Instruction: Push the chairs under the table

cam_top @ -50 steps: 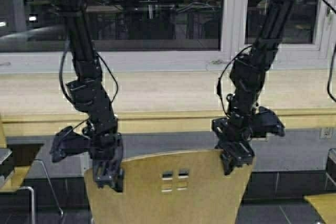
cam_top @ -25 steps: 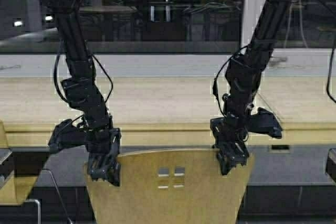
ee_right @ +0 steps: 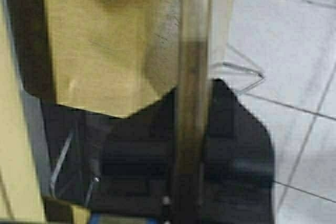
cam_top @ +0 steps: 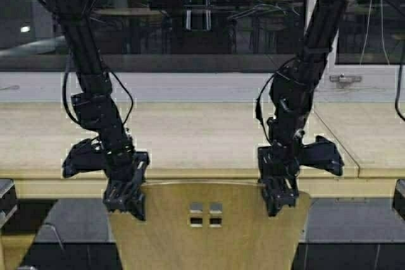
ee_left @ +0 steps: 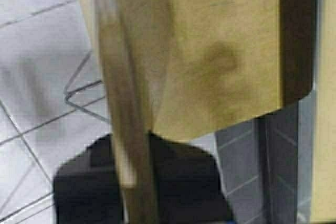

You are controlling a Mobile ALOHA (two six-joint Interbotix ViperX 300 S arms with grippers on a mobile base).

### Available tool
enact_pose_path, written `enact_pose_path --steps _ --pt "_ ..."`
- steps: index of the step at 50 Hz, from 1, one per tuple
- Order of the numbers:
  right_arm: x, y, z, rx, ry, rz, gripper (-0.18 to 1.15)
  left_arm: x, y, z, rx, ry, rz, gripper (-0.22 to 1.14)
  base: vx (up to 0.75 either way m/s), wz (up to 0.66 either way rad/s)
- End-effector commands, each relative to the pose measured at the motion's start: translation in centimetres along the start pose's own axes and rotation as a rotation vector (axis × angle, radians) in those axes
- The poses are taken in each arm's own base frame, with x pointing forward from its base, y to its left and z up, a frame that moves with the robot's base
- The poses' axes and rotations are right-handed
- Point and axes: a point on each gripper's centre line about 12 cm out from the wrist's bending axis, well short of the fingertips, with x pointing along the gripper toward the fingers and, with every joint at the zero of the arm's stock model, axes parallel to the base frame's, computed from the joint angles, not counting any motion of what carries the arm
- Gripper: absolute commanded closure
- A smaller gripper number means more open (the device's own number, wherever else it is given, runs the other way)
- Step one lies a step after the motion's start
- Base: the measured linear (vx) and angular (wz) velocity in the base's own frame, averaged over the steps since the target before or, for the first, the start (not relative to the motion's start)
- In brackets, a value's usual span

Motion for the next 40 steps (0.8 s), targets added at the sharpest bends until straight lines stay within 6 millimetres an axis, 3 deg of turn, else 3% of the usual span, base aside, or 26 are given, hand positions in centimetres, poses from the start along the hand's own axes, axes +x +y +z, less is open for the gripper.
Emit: enact_pose_path --steps 1,14,25,40 --pt "-1.2 2.0 0.4 -0.016 -0.020 0.059 0.92 -0.8 -3.9 0.5 0.089 -0.001 -0.093 0.88 0.22 0.00" --pt "-0.3 2.0 1.1 -0.035 -0.026 0.055 0.92 -1.5 -3.7 0.6 0.064 -0.002 -0.085 0.88 0.16 0.03" --pt "0.1 3.9 2.6 -0.064 -0.025 0.088 0.92 -1.6 -3.8 0.6 0.065 0.000 -0.086 0.88 0.09 0.02" --pt "0.2 4.0 2.6 -0.076 -0.013 0.084 0.92 -1.6 -3.5 0.6 0.062 -0.001 -0.076 0.88 0.03 -0.01"
